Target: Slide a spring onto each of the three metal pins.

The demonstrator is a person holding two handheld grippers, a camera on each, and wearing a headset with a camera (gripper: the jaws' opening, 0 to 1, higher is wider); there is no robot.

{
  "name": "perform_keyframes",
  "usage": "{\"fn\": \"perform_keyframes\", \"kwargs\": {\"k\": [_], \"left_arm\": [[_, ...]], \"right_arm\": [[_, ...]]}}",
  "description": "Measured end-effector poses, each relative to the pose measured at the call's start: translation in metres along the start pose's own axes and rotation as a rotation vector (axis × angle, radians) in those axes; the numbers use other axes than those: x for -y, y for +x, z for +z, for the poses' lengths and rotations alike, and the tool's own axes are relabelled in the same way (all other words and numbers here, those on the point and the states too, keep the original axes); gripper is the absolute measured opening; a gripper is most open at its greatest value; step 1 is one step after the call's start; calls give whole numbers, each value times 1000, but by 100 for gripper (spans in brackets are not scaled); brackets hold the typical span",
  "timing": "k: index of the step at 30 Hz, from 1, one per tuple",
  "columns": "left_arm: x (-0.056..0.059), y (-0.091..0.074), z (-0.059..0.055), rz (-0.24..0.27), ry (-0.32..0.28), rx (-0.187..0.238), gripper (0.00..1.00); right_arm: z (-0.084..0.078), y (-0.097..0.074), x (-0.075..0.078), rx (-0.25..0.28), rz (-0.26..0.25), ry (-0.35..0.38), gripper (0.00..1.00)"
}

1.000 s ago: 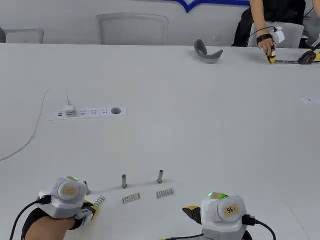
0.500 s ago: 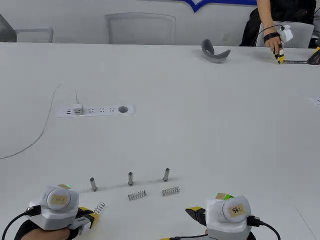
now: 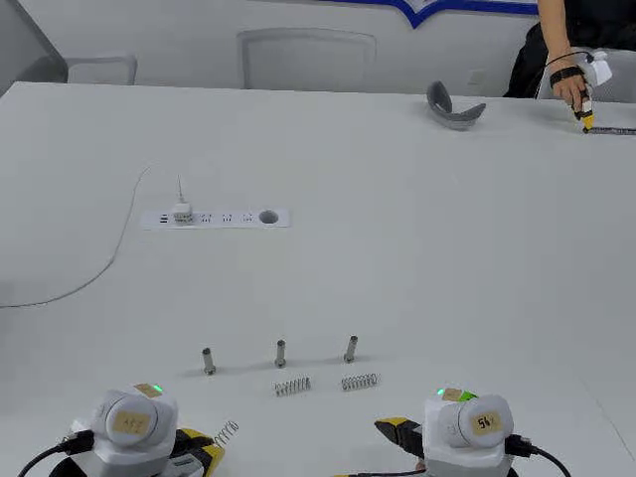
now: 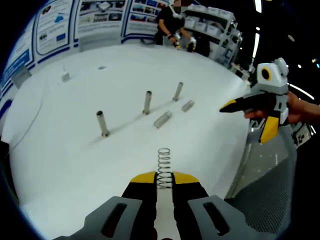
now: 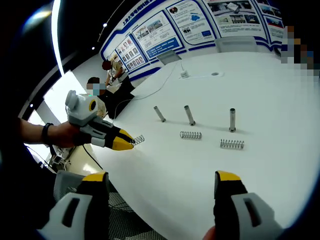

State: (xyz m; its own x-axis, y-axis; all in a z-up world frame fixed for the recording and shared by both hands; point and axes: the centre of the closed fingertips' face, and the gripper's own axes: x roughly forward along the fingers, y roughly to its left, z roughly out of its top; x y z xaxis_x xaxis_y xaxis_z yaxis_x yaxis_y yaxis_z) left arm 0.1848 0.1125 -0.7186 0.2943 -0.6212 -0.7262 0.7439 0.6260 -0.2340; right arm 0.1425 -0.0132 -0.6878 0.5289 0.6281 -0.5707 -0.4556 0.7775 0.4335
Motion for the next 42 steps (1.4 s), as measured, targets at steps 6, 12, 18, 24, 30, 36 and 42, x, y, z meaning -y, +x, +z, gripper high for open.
{"fn": "perform_keyframes", "kwargs": {"k": [6, 12, 18, 24, 30, 36, 42], "left_arm": [[20, -2, 12, -36, 32, 17, 11], [34, -3, 20, -58, 69, 26, 10], [52, -4, 24, -91, 111, 25, 10], [72, -2, 29, -125, 148, 29, 10], [89, -2, 37, -154, 180, 39, 10], [100, -3, 47, -176, 199, 56, 10], [109, -4, 53, -192, 219, 70, 10]], "right_arm": [[6, 1, -4, 23, 22, 5, 84], [8, 1, -8, 32, 41, 11, 81], [9, 1, -13, 44, 68, 37, 75], [22, 0, -20, 109, 119, 99, 66], [26, 0, -22, 124, 138, 141, 61], [31, -1, -31, 161, 196, 211, 52], [35, -4, -32, 190, 226, 292, 45]]}}
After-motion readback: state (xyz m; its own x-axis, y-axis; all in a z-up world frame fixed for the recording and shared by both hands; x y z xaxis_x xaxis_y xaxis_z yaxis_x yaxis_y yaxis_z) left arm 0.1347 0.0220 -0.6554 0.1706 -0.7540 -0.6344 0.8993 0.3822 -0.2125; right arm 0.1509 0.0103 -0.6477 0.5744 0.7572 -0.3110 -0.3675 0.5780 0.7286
